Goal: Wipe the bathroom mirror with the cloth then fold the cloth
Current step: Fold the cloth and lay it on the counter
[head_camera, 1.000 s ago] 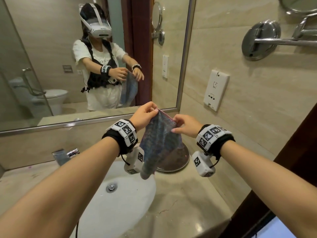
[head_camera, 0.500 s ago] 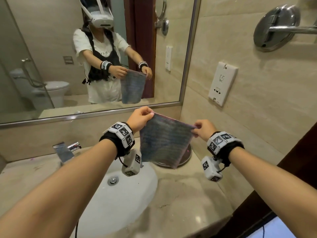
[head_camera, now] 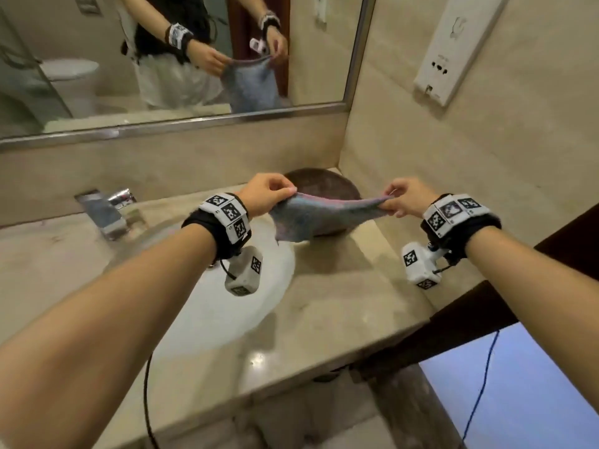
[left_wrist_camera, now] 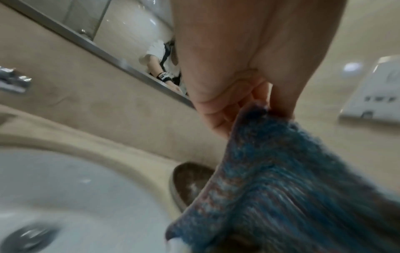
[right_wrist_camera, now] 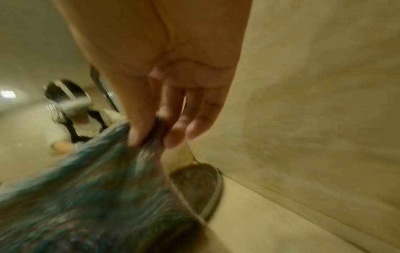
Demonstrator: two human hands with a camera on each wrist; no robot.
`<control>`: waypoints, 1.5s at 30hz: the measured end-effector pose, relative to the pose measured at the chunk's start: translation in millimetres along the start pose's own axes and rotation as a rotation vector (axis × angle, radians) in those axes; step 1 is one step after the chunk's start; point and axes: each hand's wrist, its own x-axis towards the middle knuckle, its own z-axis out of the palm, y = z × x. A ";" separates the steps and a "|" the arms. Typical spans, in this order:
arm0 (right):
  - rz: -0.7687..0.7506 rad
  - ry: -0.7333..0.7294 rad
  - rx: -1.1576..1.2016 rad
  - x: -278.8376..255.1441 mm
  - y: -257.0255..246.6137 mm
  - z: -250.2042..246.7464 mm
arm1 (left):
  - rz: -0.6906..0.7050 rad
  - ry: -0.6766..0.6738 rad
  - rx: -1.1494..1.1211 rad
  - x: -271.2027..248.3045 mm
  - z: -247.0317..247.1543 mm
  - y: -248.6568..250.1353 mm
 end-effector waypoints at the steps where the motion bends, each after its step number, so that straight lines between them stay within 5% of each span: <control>1: 0.041 -0.132 -0.050 -5.6 15.7 12.2 | -0.046 -0.051 0.049 -7.2 7.8 -18.0; 3: 0.097 -0.315 -0.115 -17.6 45.4 37.2 | -0.141 -0.196 0.109 -24.2 22.3 -52.8; 10: 0.227 -0.619 -0.120 -48.9 115.6 97.6 | -0.525 -0.653 0.064 -75.7 56.0 -111.5; 17: 0.344 -0.800 -0.291 -50.0 127.9 94.9 | -0.567 -0.785 0.084 -66.6 64.9 -114.4; 20: 0.359 -0.743 -0.315 -50.3 131.9 89.9 | -0.552 -0.846 0.115 -63.1 73.1 -112.8; 24: 0.255 -0.483 -0.159 -41.2 121.5 93.0 | -0.537 -0.752 0.066 -55.0 74.7 -114.9; 29: 0.147 -0.150 -0.215 -12.7 118.6 103.8 | -0.491 -0.333 0.046 -34.8 58.5 -127.0; 37: 0.136 -0.021 -0.295 7.2 114.5 128.5 | -0.489 0.006 0.167 -11.0 81.2 -151.2; 40: 0.075 -0.083 -0.419 8.1 116.1 129.6 | -0.504 0.034 0.166 -7.8 91.6 -160.8; 45: 0.056 -0.132 -0.476 10.2 120.4 128.9 | -0.690 -0.161 -0.179 -11.4 103.4 -161.5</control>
